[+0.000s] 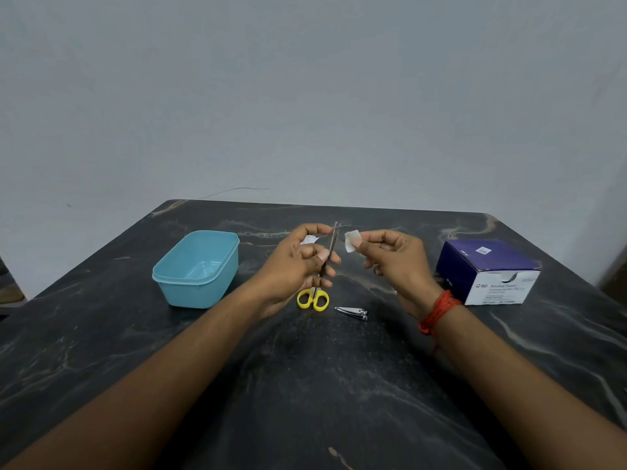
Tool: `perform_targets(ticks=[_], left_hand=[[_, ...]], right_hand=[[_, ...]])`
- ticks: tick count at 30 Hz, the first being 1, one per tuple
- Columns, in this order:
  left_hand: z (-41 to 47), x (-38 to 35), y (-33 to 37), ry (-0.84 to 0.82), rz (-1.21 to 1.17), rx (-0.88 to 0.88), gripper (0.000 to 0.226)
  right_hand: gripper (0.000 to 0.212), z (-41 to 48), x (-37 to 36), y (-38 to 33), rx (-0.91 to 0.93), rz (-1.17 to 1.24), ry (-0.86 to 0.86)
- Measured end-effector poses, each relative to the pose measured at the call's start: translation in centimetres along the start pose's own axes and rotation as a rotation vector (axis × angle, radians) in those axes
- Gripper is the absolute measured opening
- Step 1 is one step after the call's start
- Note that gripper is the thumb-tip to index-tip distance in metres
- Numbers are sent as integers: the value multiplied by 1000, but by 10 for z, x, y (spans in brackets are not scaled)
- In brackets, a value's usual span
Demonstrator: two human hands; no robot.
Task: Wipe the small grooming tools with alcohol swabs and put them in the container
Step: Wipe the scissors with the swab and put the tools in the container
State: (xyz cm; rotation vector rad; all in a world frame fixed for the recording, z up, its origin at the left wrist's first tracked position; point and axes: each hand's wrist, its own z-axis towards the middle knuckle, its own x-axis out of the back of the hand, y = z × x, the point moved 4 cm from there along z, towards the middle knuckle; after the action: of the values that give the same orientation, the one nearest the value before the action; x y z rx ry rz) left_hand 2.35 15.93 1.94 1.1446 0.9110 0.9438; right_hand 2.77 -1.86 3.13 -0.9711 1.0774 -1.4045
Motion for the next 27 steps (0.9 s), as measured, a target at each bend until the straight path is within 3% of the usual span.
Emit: perform_targets(ticks=[7,20,24,27], left_hand=[[0,-4,-5,-3,-10,26,31],[1,-5,-6,0,11,30,24],[0,-5,-4,-3,0,24,24],[-1,-4,-3,1,-14,20,25]], right_hand=[[18,0,0,0,-33,21,-4],[14,-1,-7,1,-166,184,-159],[22,-2,-6,1,-200,206,-189],[14,-3,-6,-1,-268,265,-229]])
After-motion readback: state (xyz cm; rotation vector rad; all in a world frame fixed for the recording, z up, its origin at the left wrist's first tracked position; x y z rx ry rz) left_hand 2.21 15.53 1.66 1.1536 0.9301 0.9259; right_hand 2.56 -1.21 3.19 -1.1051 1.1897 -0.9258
